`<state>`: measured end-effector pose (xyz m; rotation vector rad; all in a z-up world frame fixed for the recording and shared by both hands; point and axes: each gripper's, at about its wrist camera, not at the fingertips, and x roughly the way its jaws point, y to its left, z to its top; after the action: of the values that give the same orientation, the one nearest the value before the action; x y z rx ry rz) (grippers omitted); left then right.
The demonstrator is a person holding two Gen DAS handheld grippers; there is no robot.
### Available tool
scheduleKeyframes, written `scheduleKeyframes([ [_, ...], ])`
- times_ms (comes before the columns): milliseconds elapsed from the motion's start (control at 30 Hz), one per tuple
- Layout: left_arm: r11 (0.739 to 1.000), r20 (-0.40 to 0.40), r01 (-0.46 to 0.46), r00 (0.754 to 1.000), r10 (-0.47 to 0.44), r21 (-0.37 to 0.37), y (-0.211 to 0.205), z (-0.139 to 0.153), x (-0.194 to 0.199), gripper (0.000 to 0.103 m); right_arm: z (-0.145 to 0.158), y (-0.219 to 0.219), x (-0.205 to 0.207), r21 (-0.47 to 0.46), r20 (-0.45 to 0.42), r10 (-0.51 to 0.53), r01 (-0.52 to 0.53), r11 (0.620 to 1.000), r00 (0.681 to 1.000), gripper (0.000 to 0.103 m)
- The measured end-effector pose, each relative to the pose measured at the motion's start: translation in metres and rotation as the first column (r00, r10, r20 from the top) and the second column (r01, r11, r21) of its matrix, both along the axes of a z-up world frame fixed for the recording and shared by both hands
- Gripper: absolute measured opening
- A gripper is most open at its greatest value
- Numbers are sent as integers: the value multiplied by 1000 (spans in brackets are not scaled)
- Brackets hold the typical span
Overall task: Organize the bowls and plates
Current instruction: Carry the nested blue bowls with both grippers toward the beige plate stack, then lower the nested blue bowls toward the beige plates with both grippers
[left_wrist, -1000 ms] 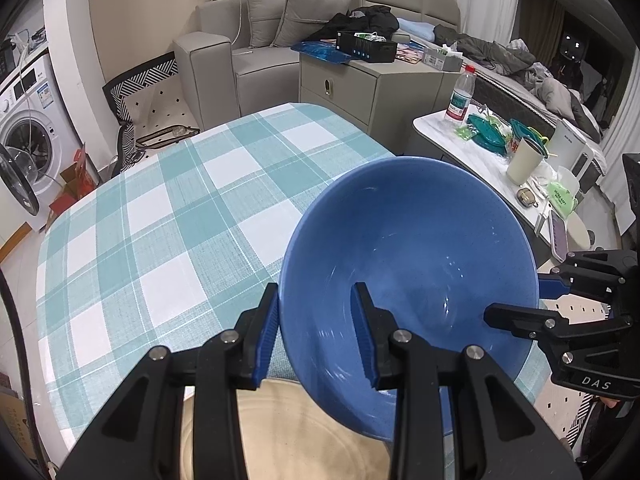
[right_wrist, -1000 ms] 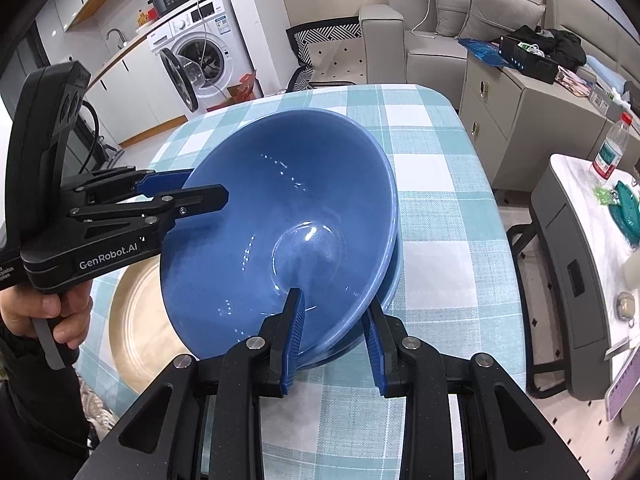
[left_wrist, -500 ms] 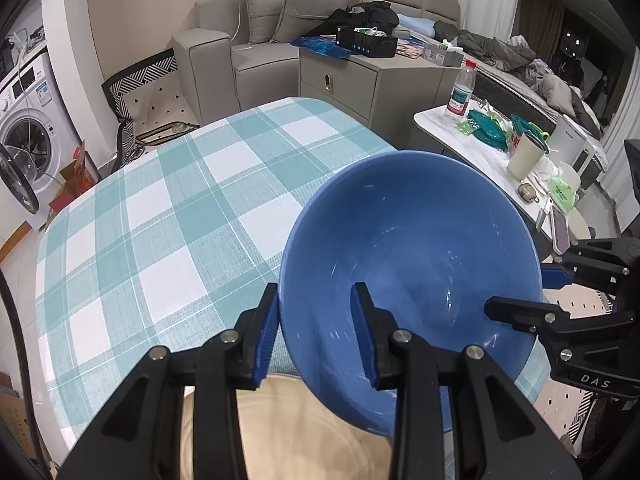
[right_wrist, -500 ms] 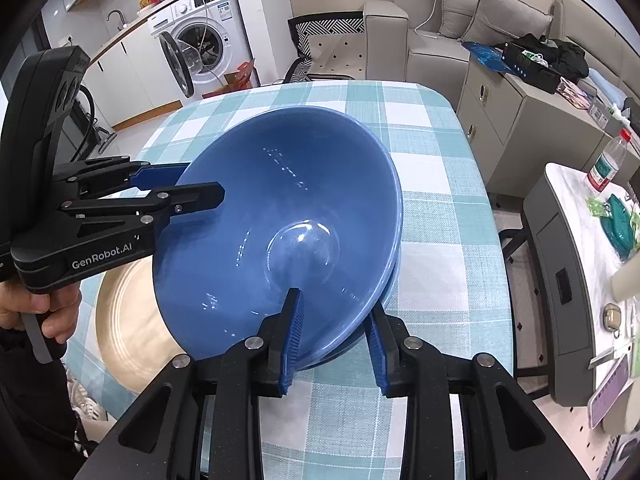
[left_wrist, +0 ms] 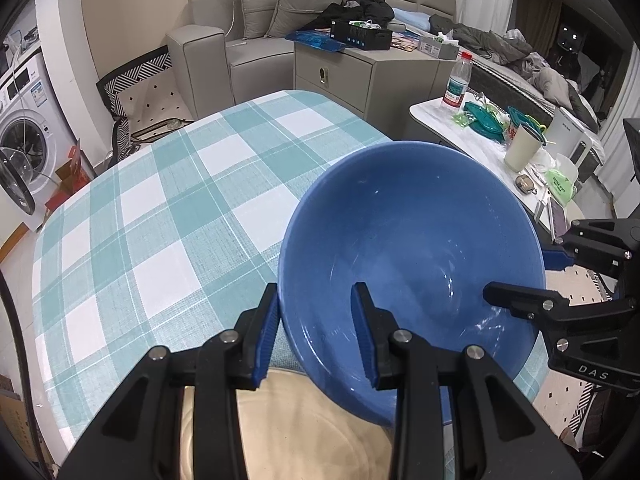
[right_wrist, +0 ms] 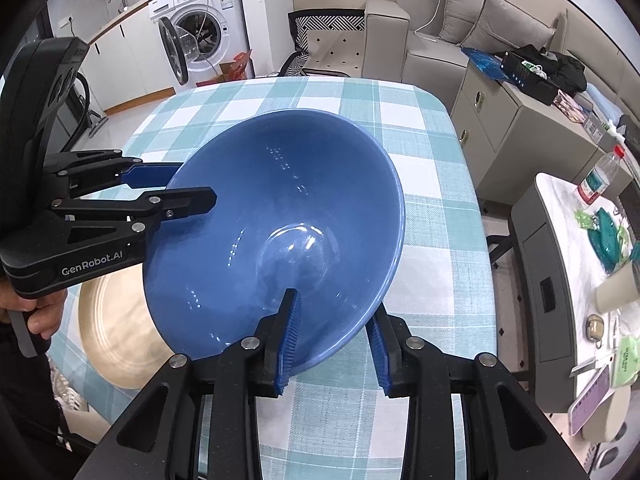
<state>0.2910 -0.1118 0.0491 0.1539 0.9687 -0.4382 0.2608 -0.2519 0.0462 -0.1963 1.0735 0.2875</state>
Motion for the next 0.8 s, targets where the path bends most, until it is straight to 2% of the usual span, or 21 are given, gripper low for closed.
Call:
scheduleKeyframes([
  [167, 1000, -6, 2, 1000, -2, 9, -1, -1, -1, 37, -1, 5, 0, -21, -4, 35, -36, 999, 999, 42],
  [533, 1000, -15, 9, 1000, -9, 11, -2, -2, -4, 42, -3, 8, 1, -31, -4, 63, -63, 998, 998, 52],
  [667, 1000, -18, 13, 1000, -12, 3, -1, -2, -5, 44, -1, 8, -1, -25, 6, 79, -79, 997, 997, 61],
  [733, 1000, -17, 13, 1000, -13, 0, -1, -2, -5, 48, 0, 9, -3, -30, 15, 90, -89, 996, 996, 65],
  [800, 1000, -13, 13, 1000, -13, -5, 0, -1, -7, 52, 2, 8, -4, -19, 18, 99, -98, 995, 995, 75],
])
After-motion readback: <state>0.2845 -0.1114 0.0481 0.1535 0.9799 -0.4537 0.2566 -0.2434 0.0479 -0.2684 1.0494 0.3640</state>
